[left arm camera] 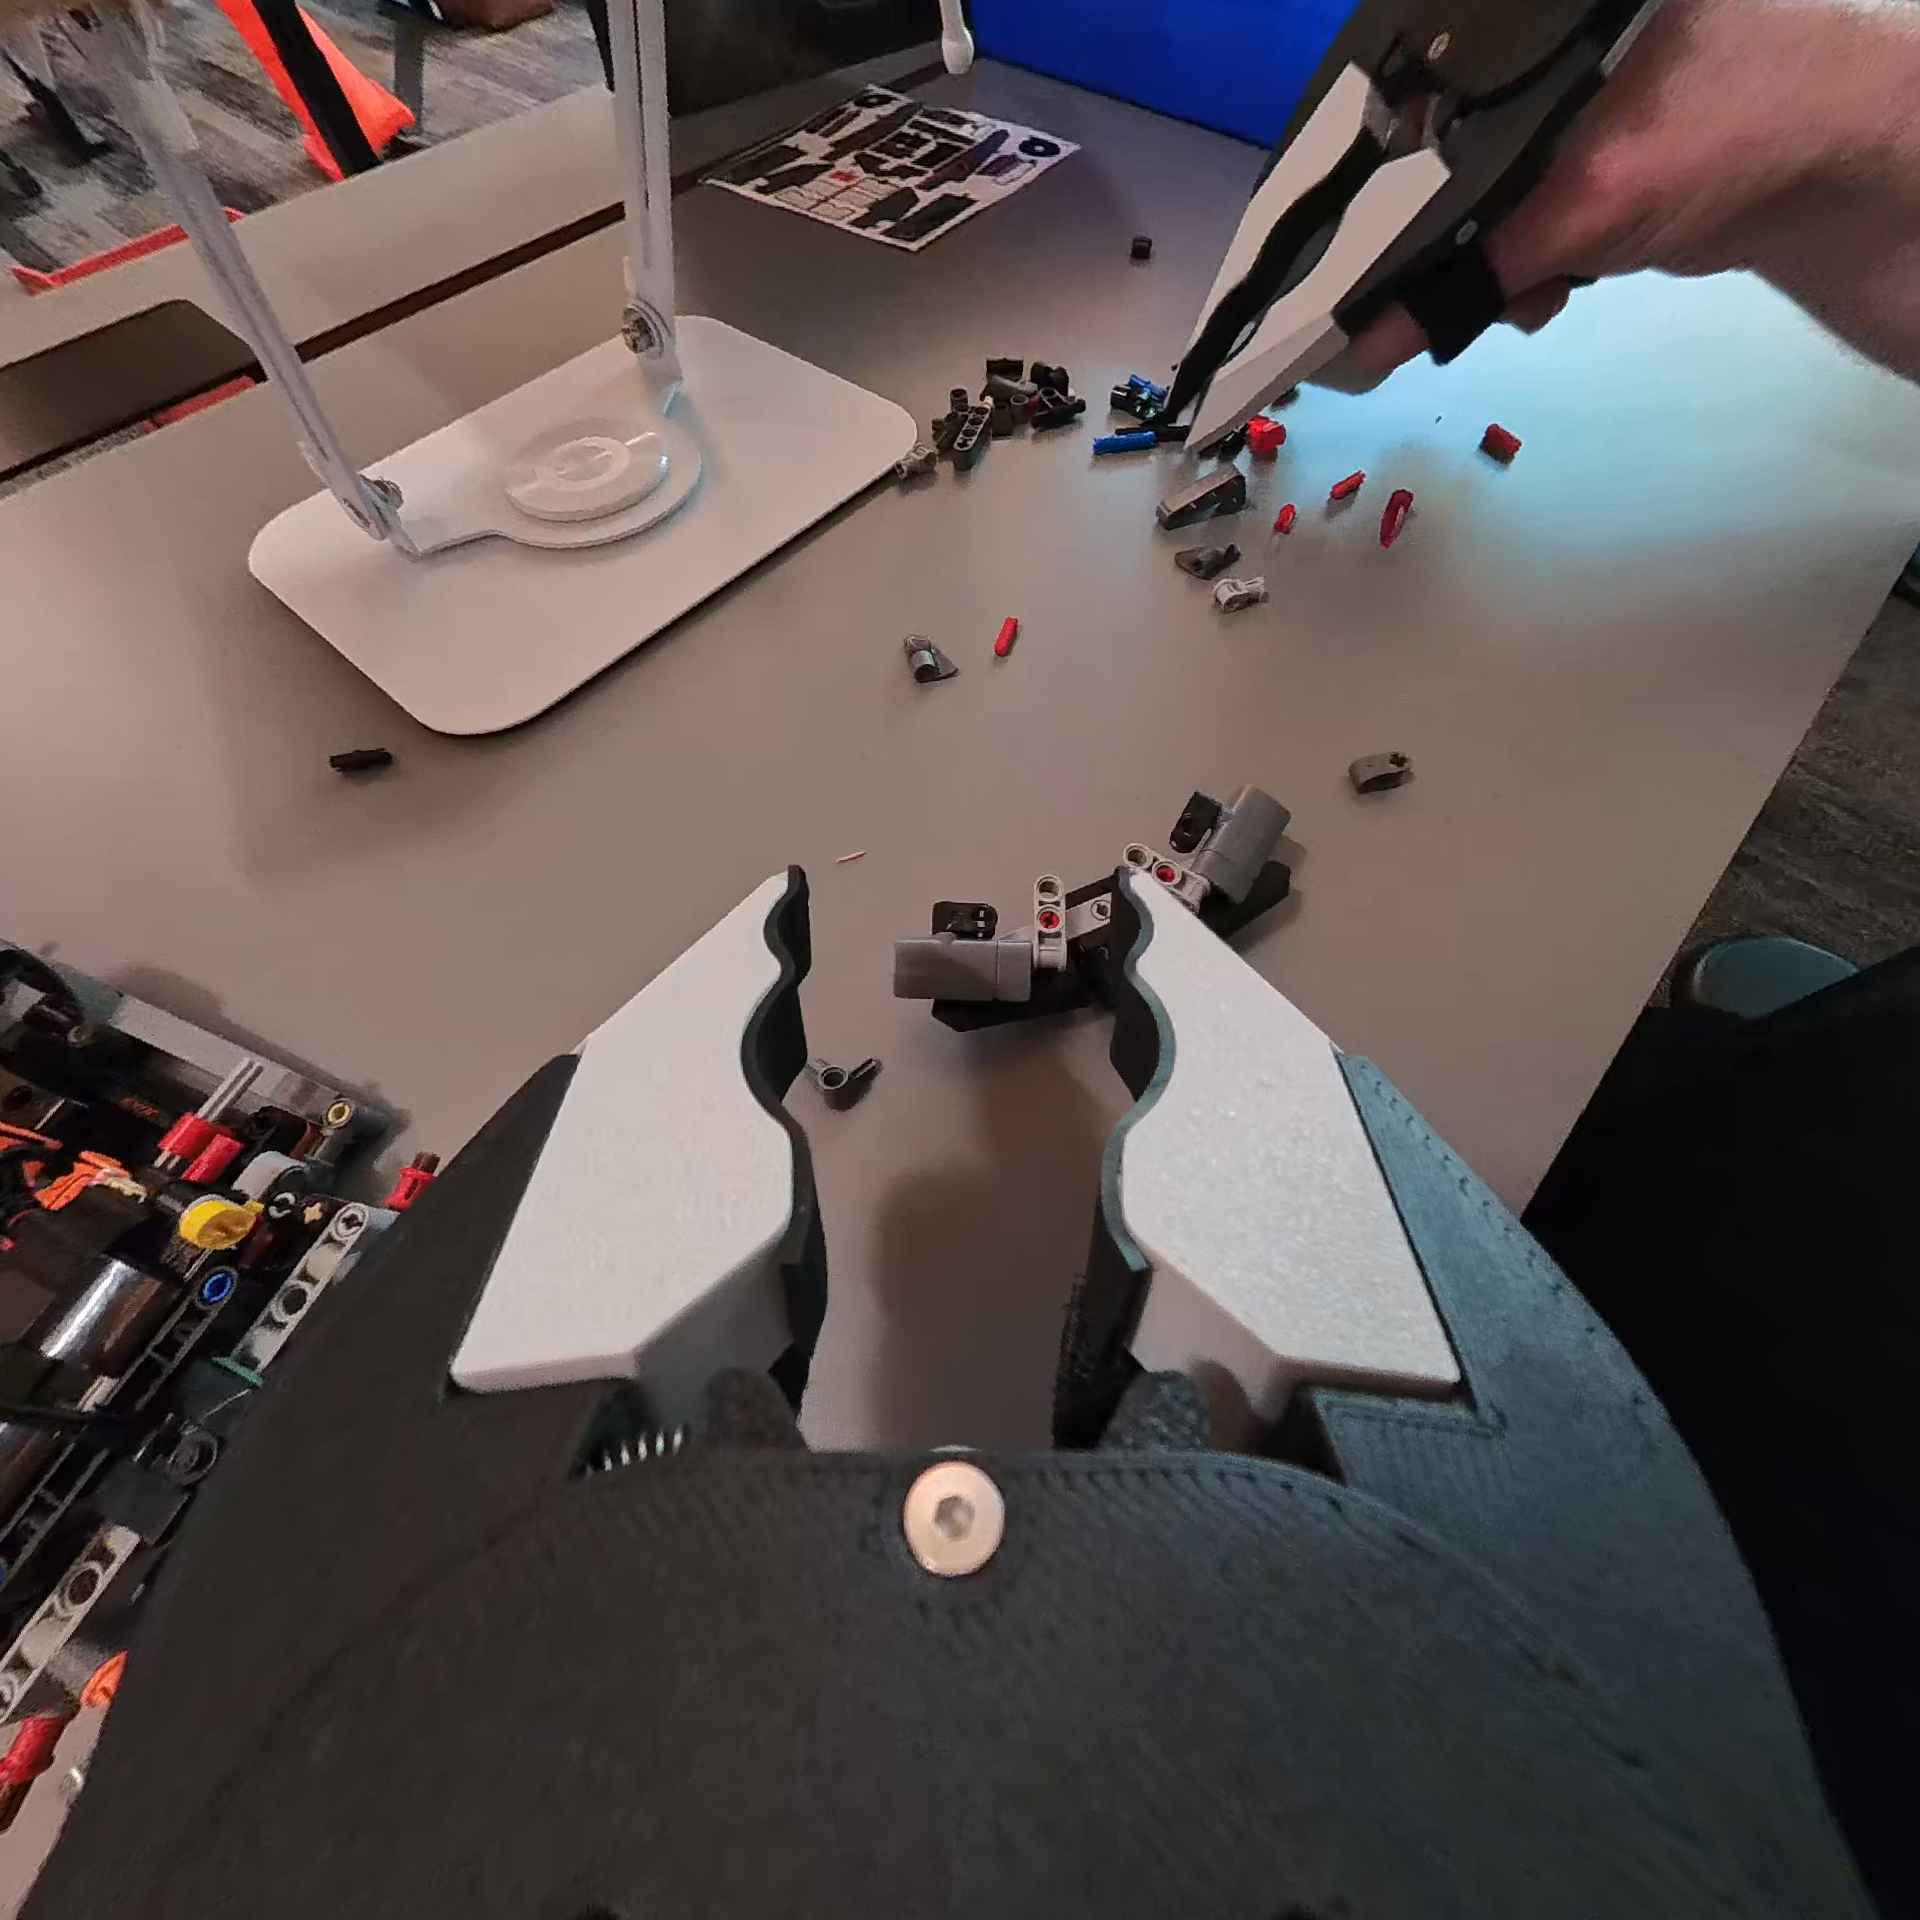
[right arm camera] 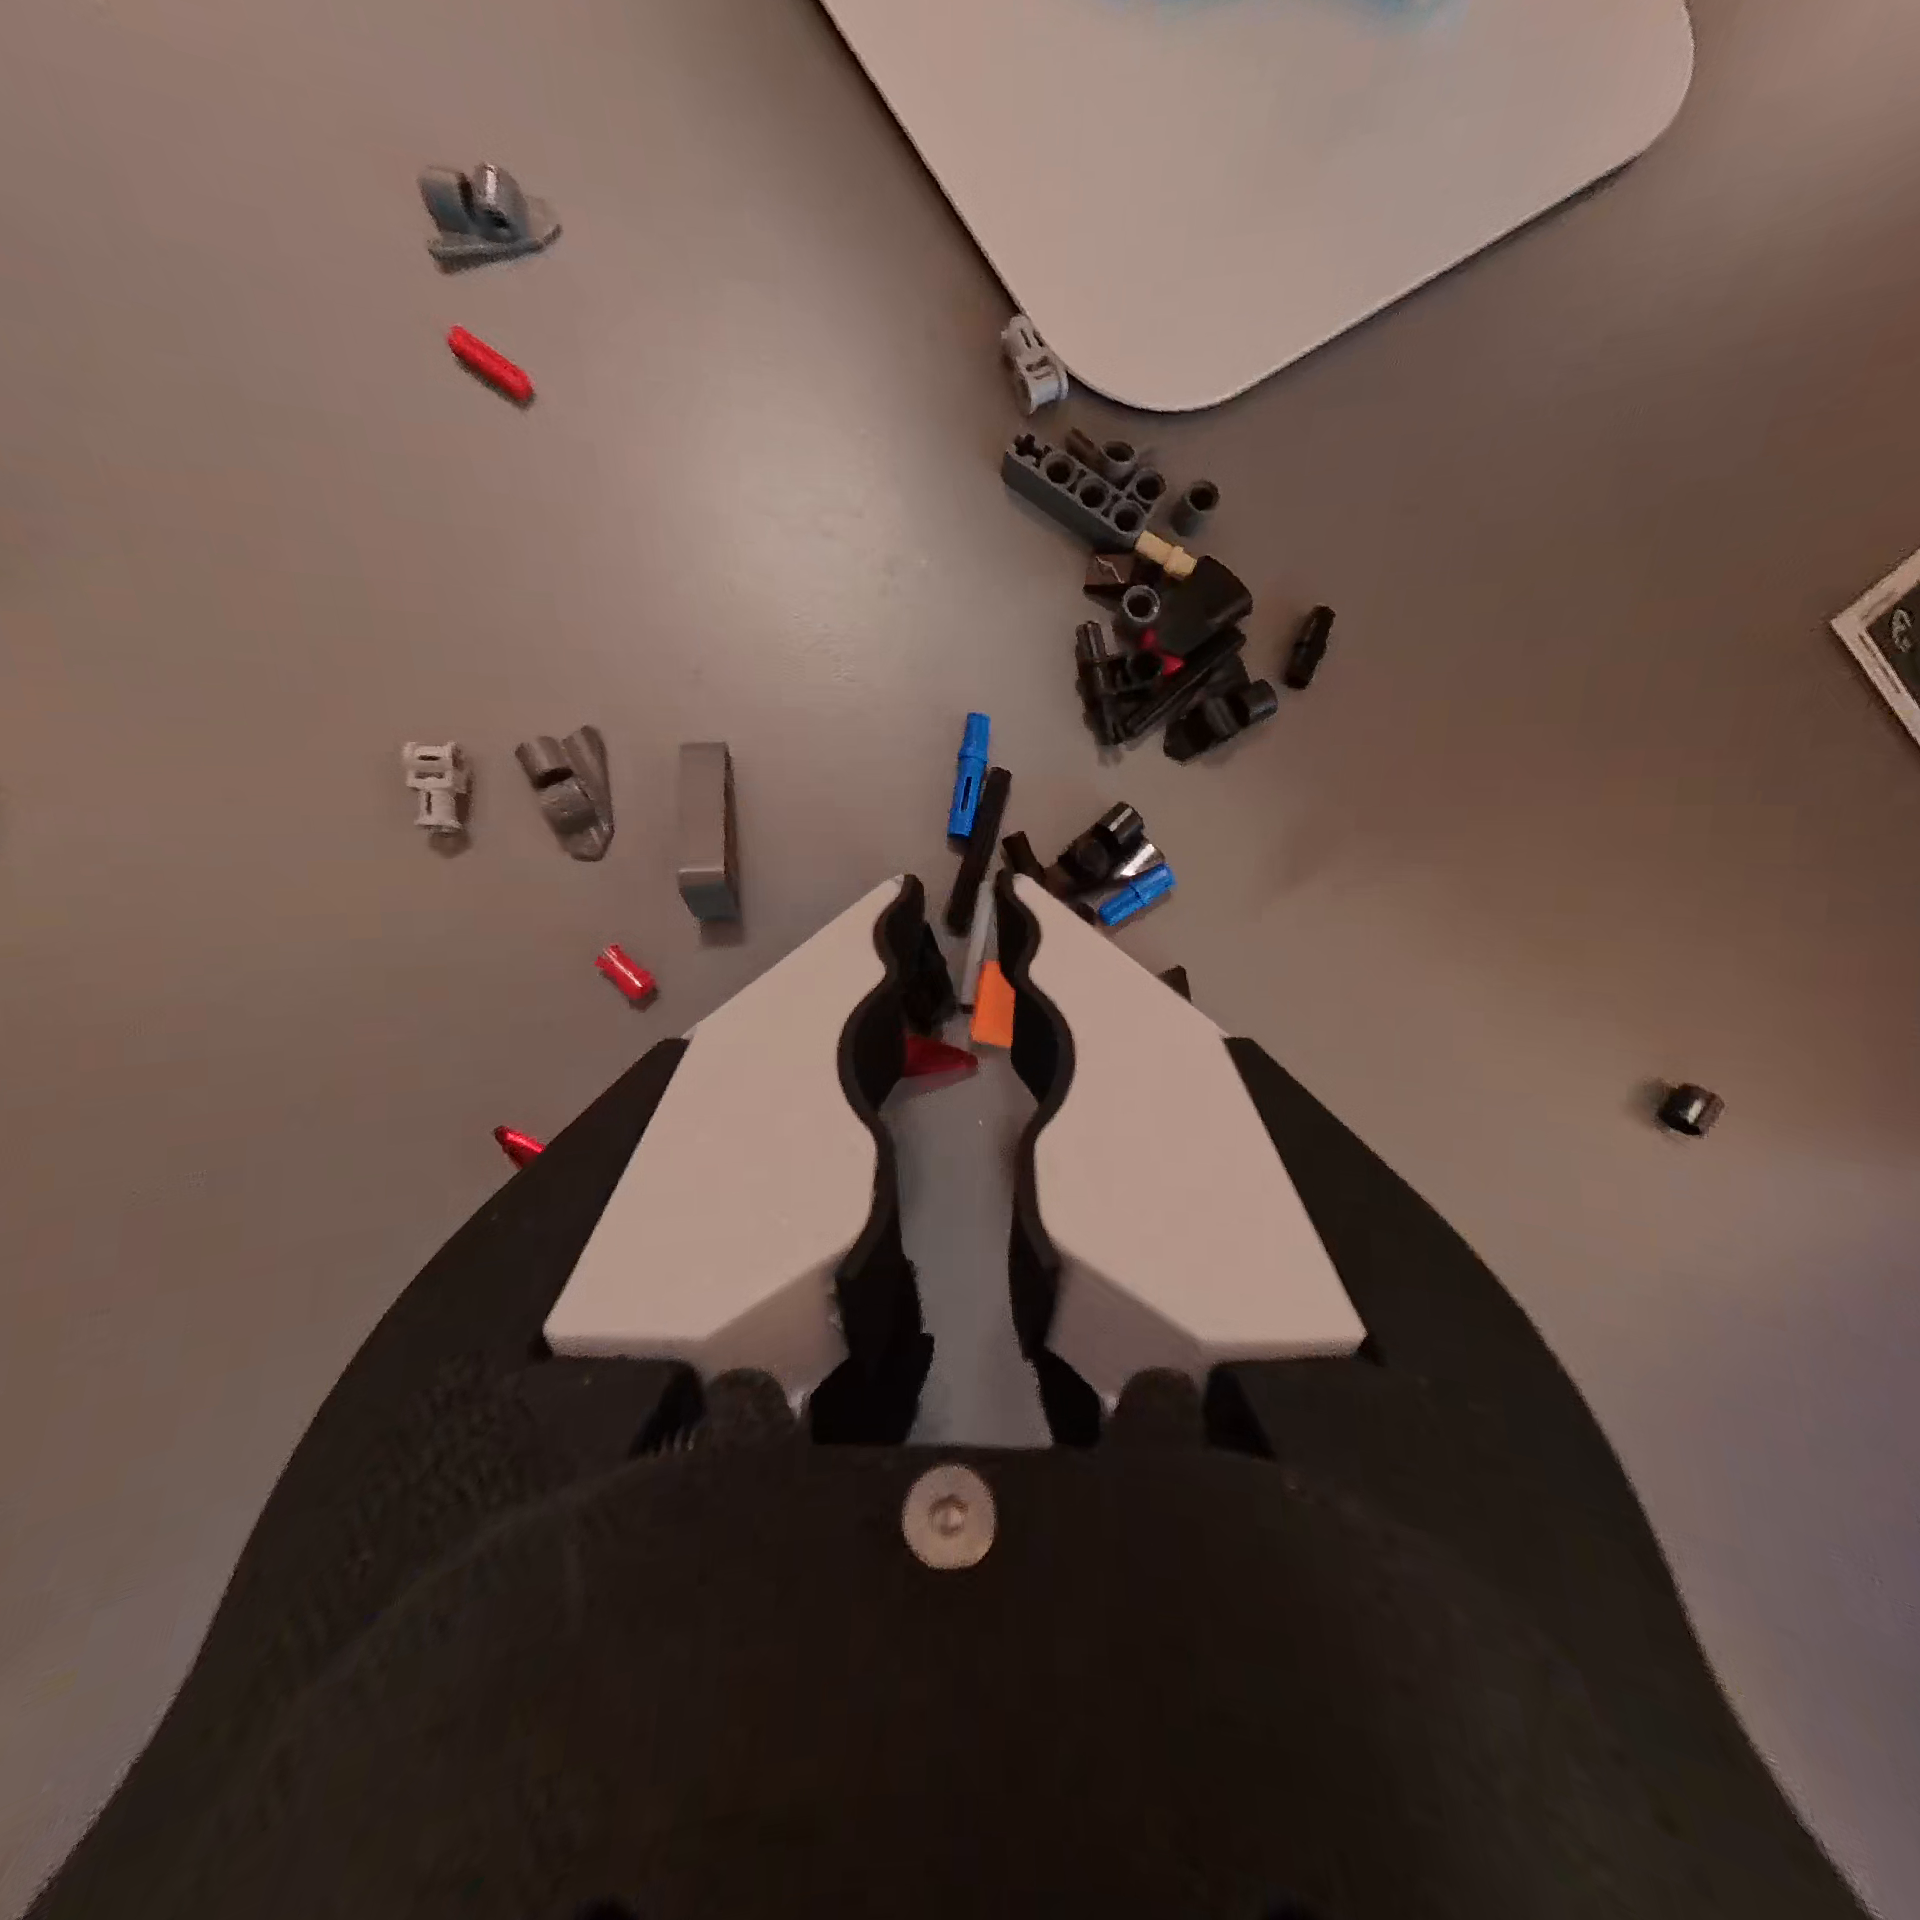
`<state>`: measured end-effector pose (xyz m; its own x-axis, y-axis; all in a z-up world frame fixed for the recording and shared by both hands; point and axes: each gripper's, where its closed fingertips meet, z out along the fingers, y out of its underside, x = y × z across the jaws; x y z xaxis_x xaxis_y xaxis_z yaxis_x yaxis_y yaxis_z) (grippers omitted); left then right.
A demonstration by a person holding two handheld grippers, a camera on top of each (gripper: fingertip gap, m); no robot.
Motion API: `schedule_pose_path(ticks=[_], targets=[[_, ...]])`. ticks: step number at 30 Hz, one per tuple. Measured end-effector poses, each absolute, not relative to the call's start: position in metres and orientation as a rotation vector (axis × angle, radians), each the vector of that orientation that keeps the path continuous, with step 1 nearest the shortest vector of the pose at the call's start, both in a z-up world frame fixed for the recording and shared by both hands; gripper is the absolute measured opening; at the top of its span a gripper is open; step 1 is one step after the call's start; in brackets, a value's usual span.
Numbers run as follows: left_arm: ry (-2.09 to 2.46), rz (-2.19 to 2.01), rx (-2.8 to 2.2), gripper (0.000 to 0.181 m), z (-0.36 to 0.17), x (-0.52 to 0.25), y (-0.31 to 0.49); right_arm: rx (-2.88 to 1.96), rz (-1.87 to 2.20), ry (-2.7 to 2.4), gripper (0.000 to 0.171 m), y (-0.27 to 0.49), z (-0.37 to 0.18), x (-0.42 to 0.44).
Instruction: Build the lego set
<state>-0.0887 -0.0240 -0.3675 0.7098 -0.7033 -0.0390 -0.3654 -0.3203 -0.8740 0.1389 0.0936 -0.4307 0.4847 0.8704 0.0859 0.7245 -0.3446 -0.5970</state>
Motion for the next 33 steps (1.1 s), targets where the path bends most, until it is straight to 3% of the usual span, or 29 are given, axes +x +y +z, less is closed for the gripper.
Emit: schedule_pose_path(ticks=[3, 15, 20, 33], targets=[[0.825, -0.438, -1.936, 0.056, -0.367, -0.088, -0.023, -2.164, 0.373, -1.293, 0.004, 0.095, -0.431, 0.136], [0.842, -0.433, -1.925, 0.054, -0.366, -0.081, -0.021, -2.102, 0.493, -1.283, 0.000, 0.086, -0.419, 0.138], [0.849, -0.438, -1.920, 0.054, -0.365, -0.078, -0.021, -2.088, 0.454, -1.301, 0.015, 0.094, -0.411, 0.145], [0.852, -0.418, -1.917, 0.053, -0.361, -0.081, -0.021, -2.023, 0.467, -1.484, 0.018, 0.089, -0.420, 0.130]])
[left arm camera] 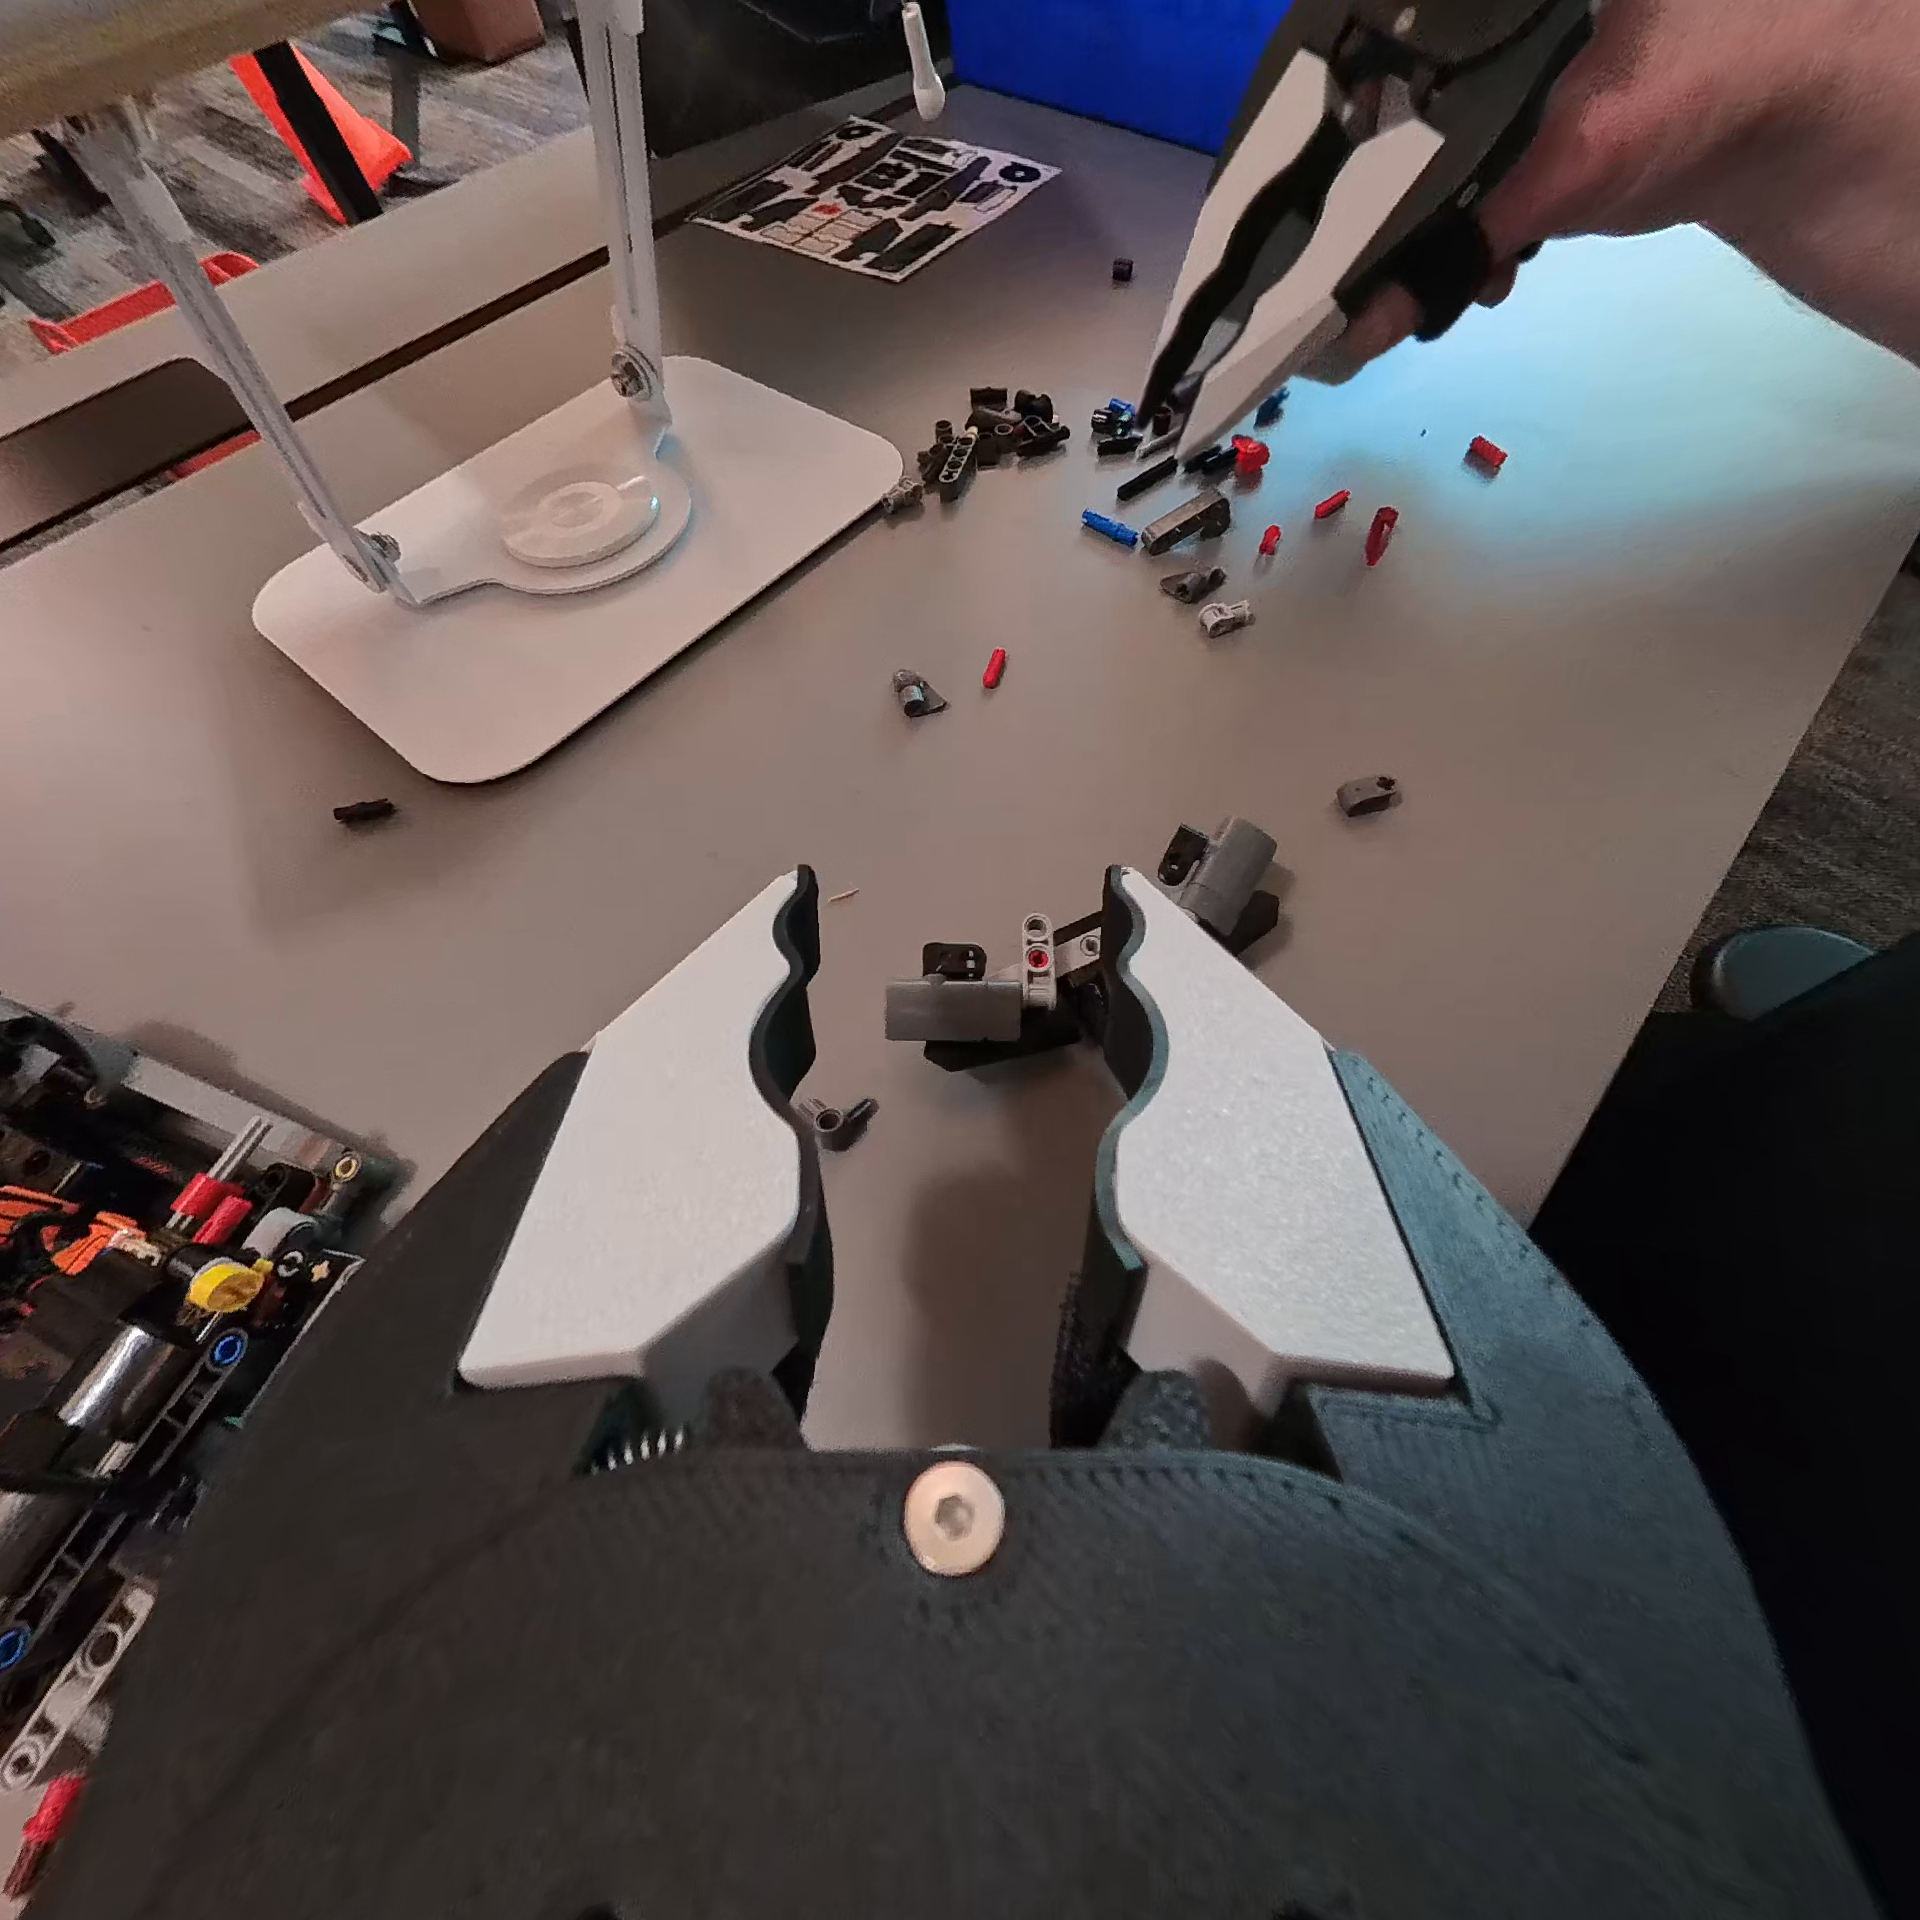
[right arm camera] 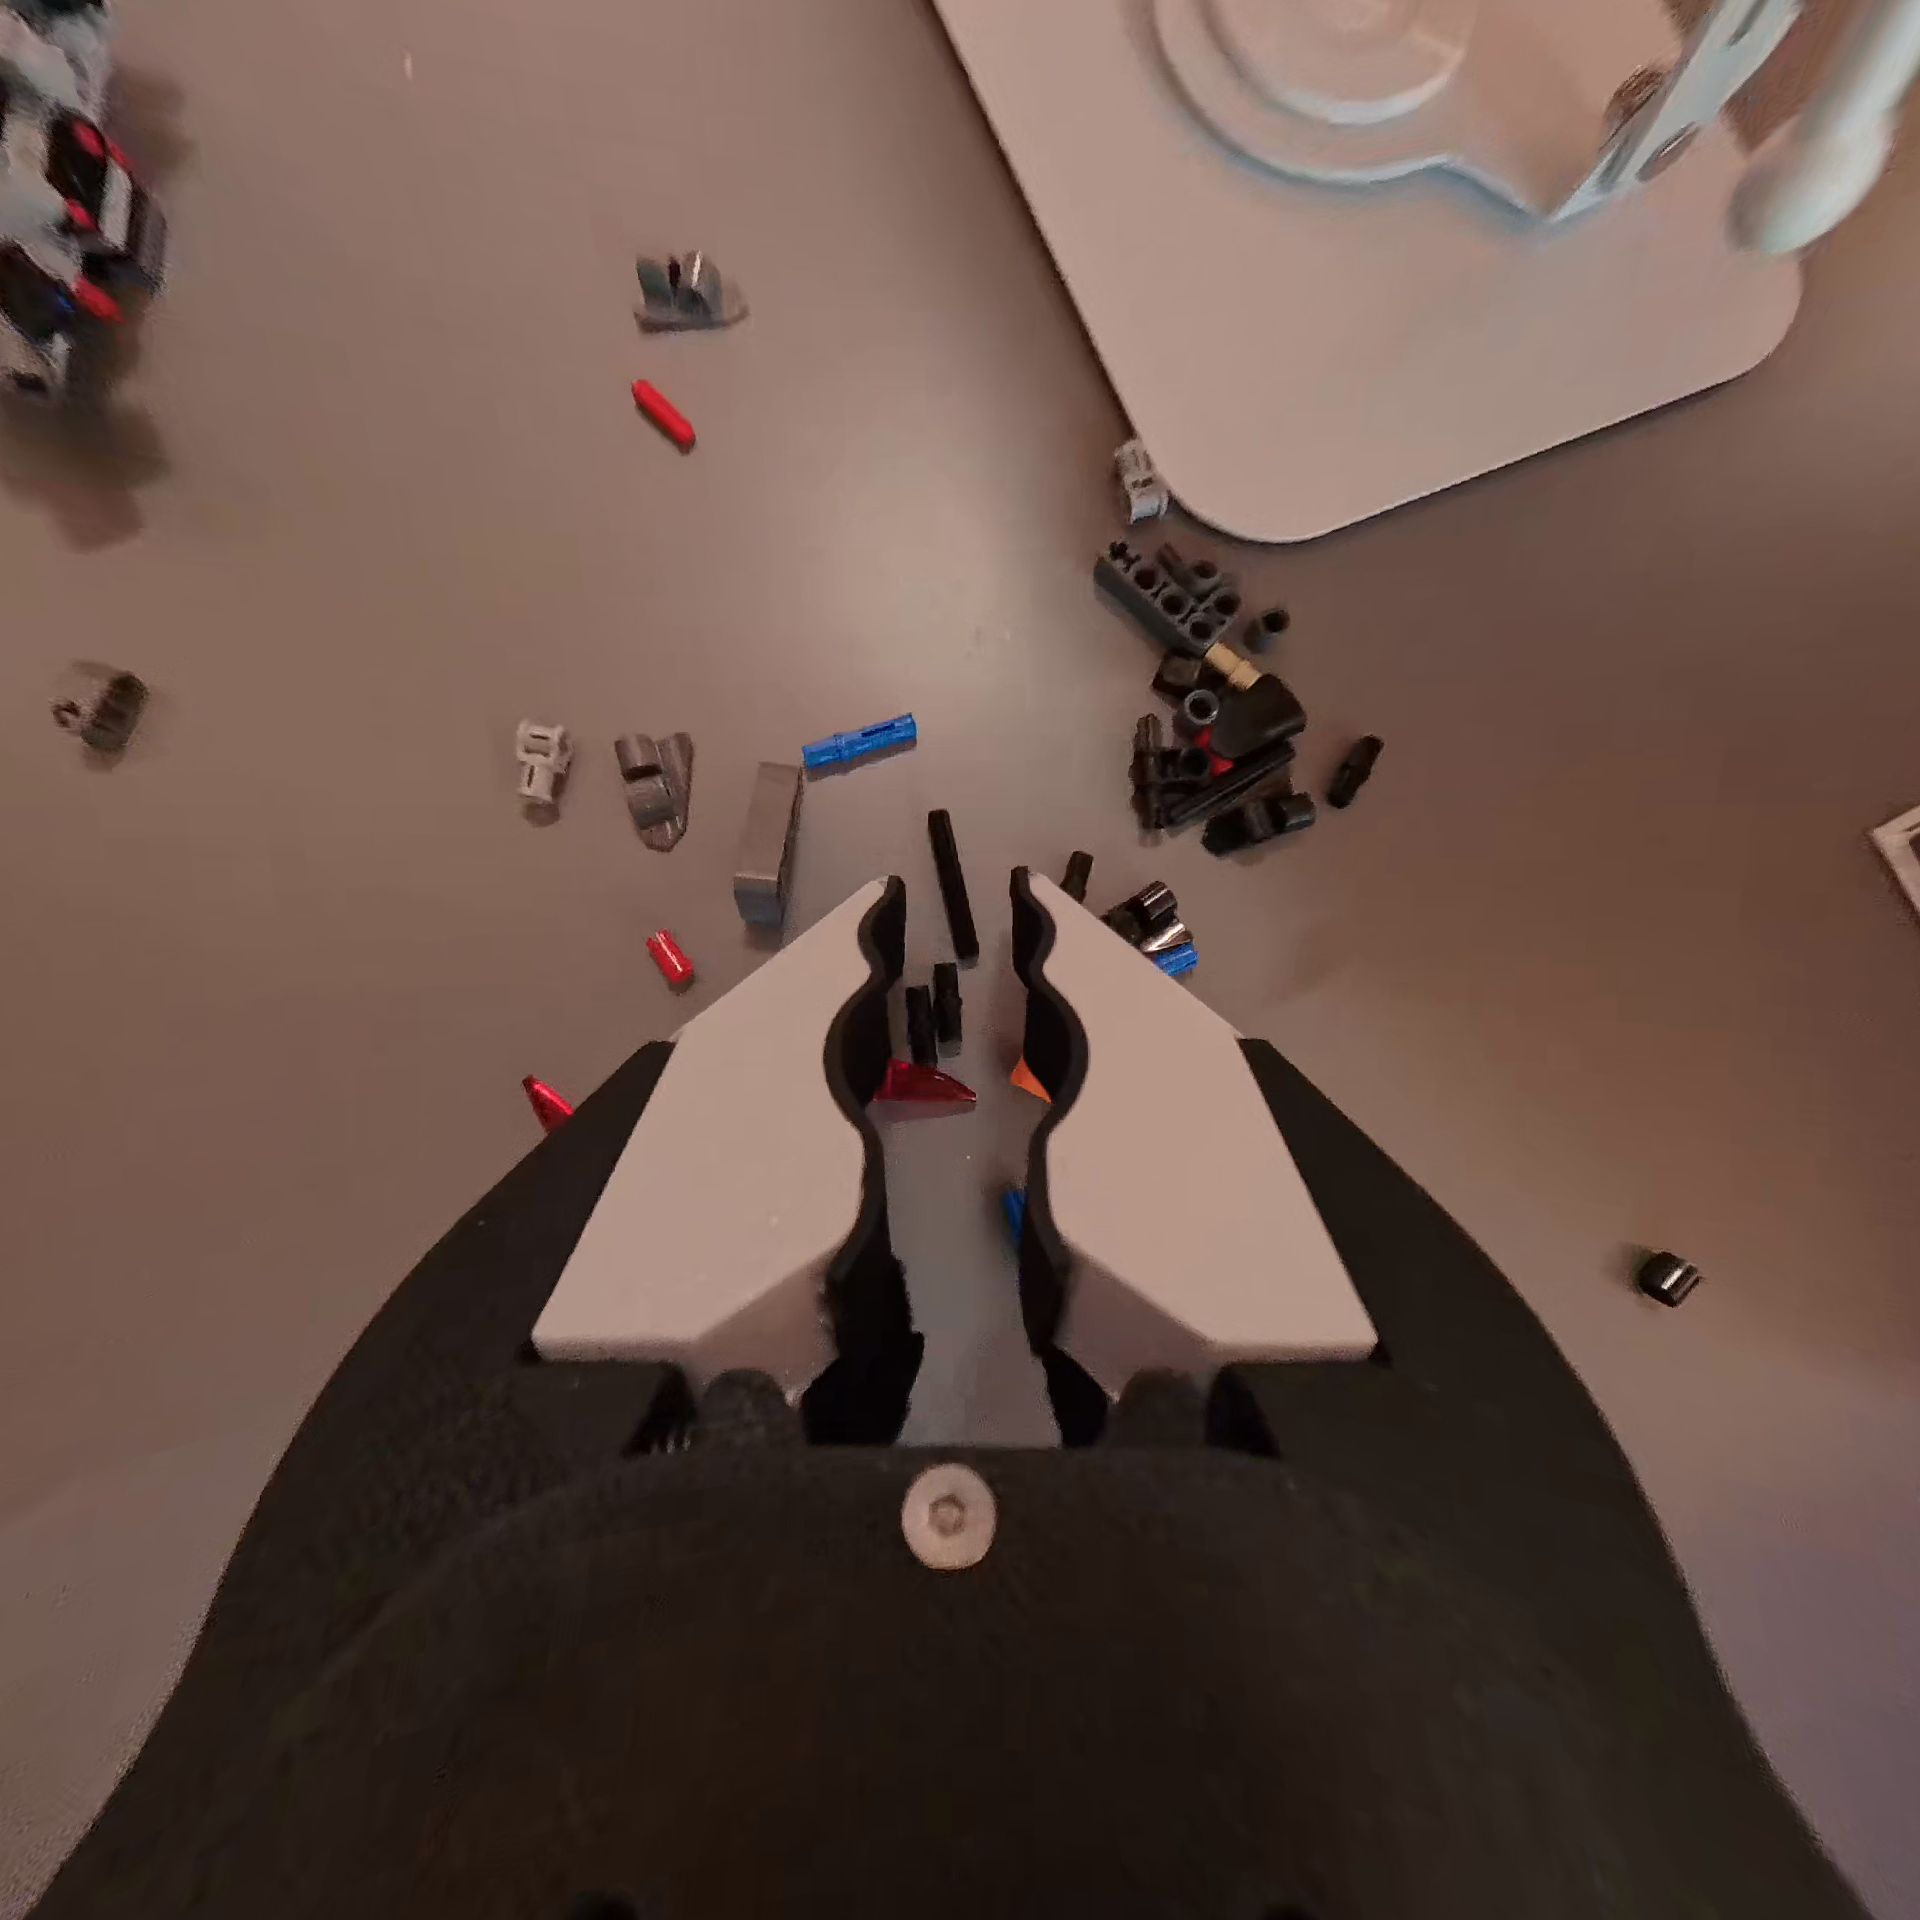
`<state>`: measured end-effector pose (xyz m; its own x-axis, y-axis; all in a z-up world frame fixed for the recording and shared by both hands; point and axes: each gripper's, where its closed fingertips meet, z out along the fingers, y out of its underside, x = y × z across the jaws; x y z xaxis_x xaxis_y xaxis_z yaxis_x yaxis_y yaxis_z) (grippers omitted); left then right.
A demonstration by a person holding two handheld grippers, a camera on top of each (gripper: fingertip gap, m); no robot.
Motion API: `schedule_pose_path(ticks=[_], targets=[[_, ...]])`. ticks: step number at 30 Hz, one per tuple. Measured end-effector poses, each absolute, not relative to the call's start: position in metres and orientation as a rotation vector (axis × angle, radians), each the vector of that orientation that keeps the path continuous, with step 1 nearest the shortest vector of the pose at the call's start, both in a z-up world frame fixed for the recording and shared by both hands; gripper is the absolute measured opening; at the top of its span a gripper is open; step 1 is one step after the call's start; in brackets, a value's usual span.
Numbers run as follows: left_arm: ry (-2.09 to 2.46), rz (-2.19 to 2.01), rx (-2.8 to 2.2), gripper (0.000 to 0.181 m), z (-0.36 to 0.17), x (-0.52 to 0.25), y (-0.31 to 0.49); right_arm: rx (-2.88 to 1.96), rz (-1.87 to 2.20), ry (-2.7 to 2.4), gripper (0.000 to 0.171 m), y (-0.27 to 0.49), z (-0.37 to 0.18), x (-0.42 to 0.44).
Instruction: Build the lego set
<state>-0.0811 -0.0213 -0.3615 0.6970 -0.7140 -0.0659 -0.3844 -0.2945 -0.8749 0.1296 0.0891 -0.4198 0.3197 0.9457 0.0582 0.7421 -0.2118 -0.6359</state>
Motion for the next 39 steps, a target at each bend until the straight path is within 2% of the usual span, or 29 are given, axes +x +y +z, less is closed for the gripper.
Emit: schedule_pose_path(ticks=[4, 6, 12, 17, 26, 30, 39], targets=[[0.855, -0.420, -1.905, 0.053, -0.359, -0.078, -0.021, -2.069, 0.505, -1.496, 0.012, 0.089, -0.431, 0.128], [0.857, -0.423, -1.902, 0.052, -0.359, -0.077, -0.022, -2.069, 0.536, -1.488, 0.001, 0.090, -0.432, 0.127], [0.866, -0.427, -1.873, 0.049, -0.353, -0.070, -0.021, -2.053, 0.615, -1.448, 0.000, 0.091, -0.428, 0.125], [0.904, -0.335, -1.760, 0.044, -0.332, -0.051, -0.010, -1.954, 0.784, -1.414, 0.000, 0.078, -0.386, 0.103], [1.154, 0.038, -1.496, 0.035, -0.287, -0.027, 0.007, -1.733, 0.999, -1.665, 0.000, 0.029, -0.309, 0.009], [1.192, 0.157, -1.428, 0.032, -0.279, -0.034, 0.011, -1.696, 1.066, -1.739, 0.000, 0.019, -0.293, -0.020], [1.191, 0.268, -1.347, 0.007, -0.278, -0.046, 0.016, -1.710, 1.165, -1.821, 0.000, 0.011, -0.282, -0.051]])
